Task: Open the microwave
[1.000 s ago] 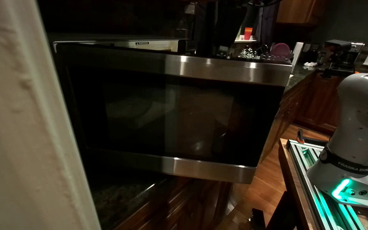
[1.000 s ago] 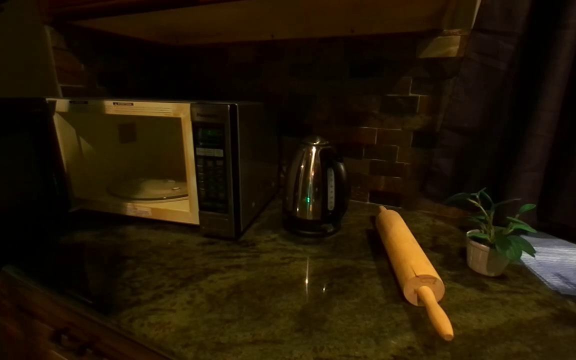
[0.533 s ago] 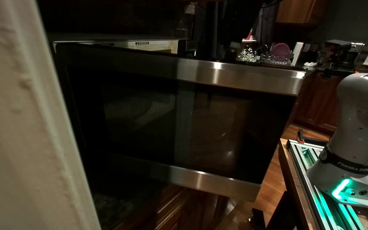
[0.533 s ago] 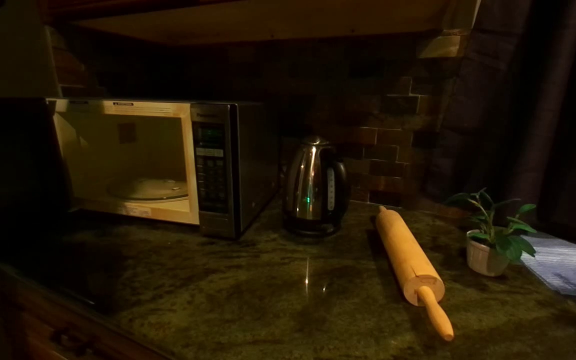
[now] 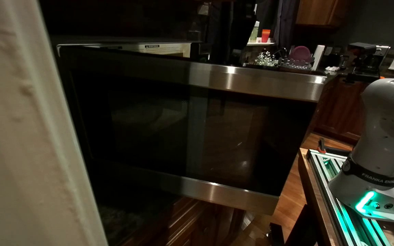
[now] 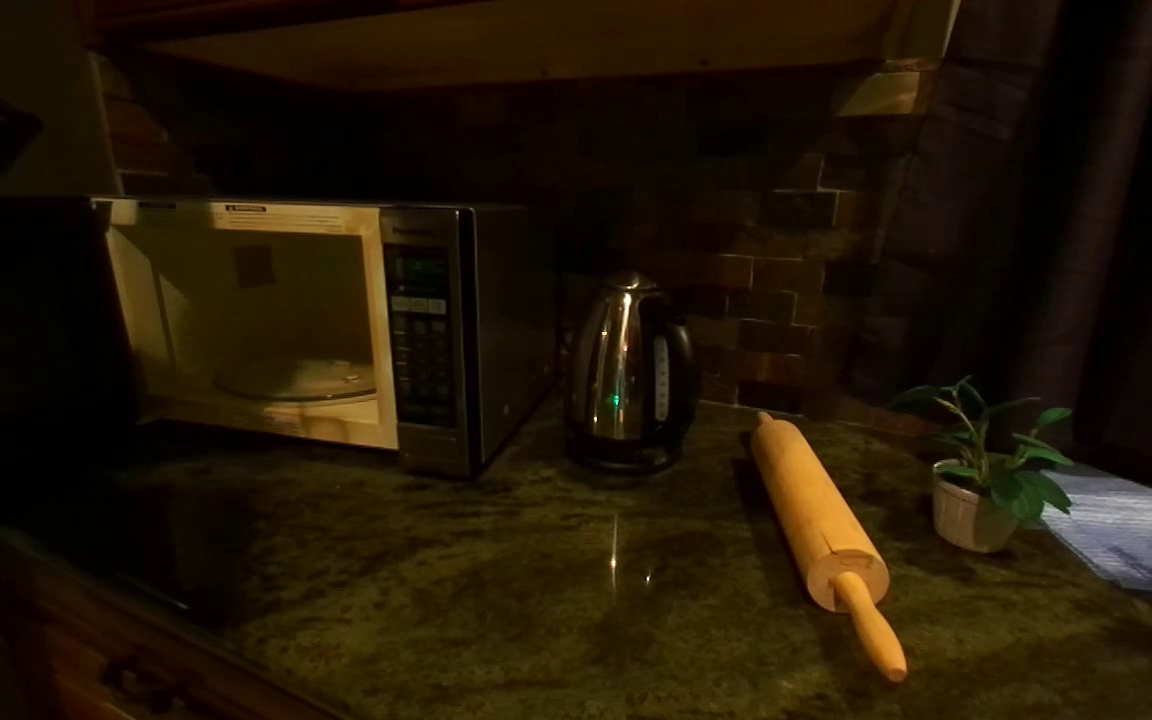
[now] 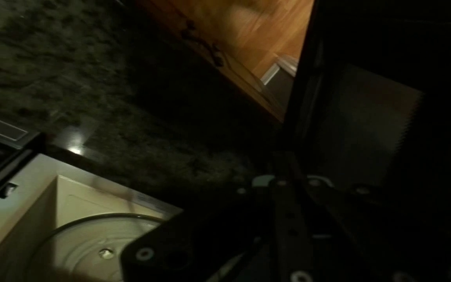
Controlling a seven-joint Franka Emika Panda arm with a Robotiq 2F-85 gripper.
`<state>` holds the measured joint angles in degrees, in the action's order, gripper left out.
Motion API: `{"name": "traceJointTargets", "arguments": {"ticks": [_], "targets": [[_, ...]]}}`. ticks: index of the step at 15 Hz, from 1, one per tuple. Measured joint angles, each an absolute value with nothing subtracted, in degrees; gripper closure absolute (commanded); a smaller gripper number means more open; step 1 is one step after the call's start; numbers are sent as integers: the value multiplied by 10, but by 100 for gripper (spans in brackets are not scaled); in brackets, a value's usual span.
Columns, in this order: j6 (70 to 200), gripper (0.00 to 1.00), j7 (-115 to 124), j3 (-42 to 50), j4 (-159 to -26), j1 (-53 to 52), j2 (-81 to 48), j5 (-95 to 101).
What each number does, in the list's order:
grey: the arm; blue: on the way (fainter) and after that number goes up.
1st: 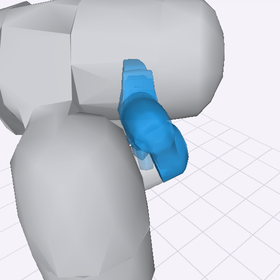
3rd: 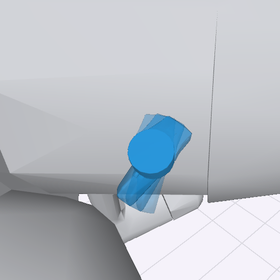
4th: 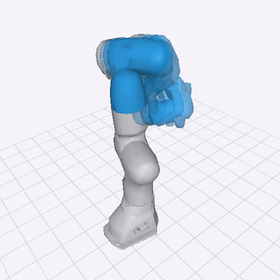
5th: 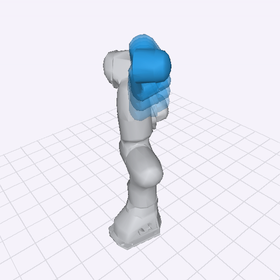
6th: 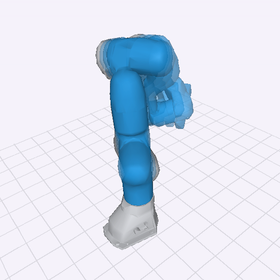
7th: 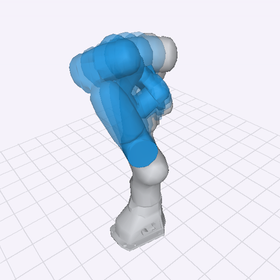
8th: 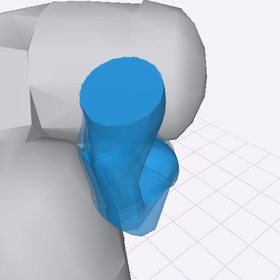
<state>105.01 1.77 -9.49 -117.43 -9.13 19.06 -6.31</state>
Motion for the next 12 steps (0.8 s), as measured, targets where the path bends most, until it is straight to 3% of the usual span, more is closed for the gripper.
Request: {"name": "traceJointTargets", "arguments": {"ticks": [2,3,12], "targets": [[1050,94,56,-102,-1175,-85,191,-23],[1050,73,80,-106,-1176,-81,191,-7],[1084,7,282,-115,-1215,-51,232,19]]}}
